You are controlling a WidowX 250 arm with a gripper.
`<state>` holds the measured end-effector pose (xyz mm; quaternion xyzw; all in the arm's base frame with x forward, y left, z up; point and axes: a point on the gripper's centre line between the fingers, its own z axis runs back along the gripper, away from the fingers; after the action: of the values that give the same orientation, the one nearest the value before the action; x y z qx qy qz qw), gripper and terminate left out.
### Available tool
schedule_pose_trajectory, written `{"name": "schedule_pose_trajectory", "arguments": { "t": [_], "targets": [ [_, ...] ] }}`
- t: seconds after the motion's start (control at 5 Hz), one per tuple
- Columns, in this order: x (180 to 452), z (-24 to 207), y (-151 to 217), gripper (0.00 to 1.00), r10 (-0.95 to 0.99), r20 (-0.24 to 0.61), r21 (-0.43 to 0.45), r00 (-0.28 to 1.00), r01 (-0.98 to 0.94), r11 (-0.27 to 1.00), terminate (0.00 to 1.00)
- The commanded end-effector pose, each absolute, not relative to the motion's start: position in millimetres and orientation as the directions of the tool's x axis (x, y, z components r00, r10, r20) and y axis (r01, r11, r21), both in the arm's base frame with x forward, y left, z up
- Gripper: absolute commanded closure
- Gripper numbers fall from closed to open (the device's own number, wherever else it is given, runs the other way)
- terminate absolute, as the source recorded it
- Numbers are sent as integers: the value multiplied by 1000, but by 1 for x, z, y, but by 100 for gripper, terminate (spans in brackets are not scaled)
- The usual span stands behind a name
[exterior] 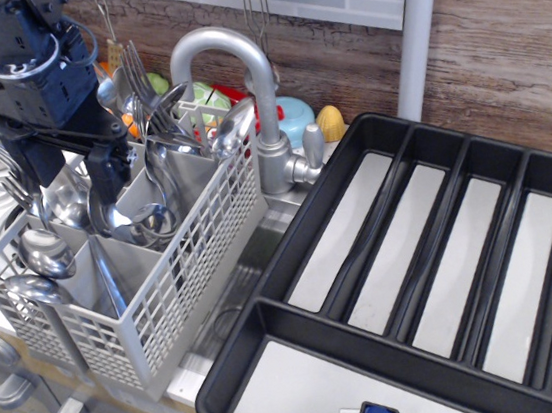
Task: Put big spoon from basket to tray
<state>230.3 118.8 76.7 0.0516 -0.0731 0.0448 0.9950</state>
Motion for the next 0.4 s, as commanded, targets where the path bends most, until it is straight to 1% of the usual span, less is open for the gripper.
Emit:
{"name": "schedule_pose_trajectory", "arguments": {
  "t": [0.0, 0.2],
  "targets": [
    [230, 77, 119, 0, 82, 150, 96, 985, -97, 991, 0],
    [227, 71, 120, 0, 103, 191, 111, 976, -126, 986, 0]
  ]
}}
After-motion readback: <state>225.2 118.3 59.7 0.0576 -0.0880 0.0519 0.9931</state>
